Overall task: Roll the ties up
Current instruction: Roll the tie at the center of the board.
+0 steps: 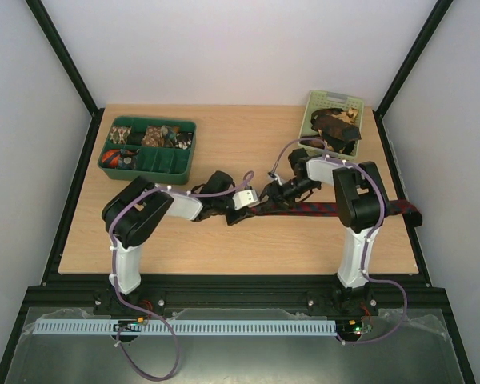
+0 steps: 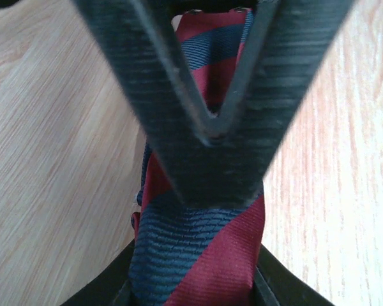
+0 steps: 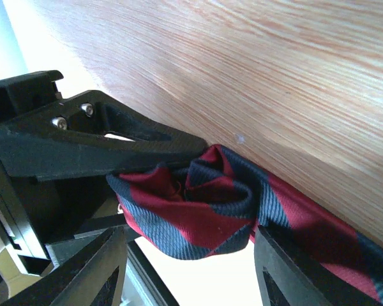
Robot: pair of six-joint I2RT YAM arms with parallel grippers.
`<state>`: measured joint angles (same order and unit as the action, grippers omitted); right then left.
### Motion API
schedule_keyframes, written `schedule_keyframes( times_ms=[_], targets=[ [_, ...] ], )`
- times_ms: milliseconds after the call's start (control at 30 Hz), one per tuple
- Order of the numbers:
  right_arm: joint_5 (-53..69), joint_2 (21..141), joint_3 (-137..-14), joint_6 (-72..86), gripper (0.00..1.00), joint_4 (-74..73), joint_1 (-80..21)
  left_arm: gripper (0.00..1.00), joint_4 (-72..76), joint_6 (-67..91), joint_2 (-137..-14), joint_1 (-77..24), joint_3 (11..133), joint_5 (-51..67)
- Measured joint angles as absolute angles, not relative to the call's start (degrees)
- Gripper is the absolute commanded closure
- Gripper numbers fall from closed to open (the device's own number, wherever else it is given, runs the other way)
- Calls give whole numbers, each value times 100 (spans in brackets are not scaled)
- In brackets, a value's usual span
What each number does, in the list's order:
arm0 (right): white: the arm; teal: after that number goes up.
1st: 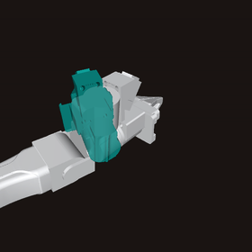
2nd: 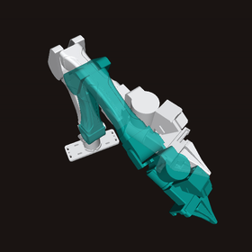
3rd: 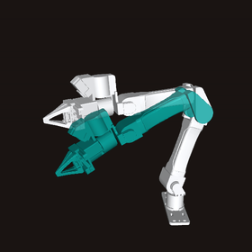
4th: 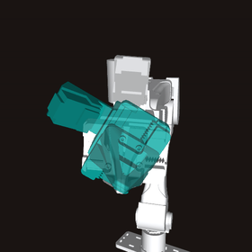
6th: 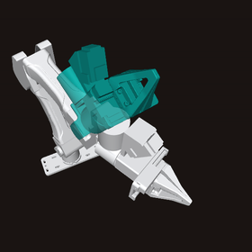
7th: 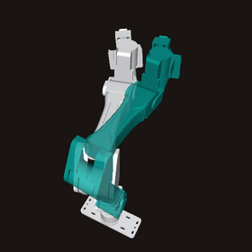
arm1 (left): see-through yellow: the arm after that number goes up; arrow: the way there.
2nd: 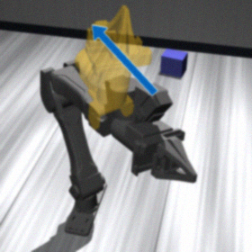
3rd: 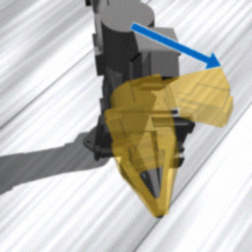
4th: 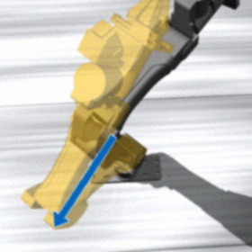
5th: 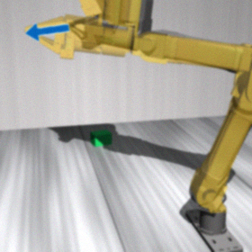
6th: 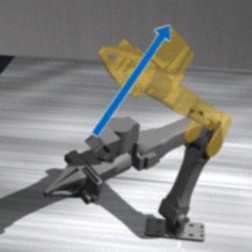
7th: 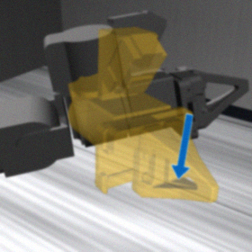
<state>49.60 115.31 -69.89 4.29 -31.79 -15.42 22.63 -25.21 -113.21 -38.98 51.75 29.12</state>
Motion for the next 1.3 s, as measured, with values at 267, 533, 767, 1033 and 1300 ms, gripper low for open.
schedule_keyframes(
  times_ms=[267,533,767,1033,1300],
  targets=[
    [4792,11552,-7006,622,58,-3135,-1651,69,1894,-2224,-11299,-3935,5369,2626],
    [4556,11775,-7402,731,69,-3170,-1756,69,1846,-2222,-11257,-3988,5358,2436],
    [4403,11775,-7513,624,87,-3225,-1758,69,1839,-2255,-11253,-3992,5358,2410],
    [4414,11778,-7550,489,99,-3291,-1778,39,1868,-2346,-11231,-3979,5317,2405],
    [4569,11985,-7395,423,99,-3186,-1671,19,2200,-2429,-11148,-3673,5026,2792]
  ],
)
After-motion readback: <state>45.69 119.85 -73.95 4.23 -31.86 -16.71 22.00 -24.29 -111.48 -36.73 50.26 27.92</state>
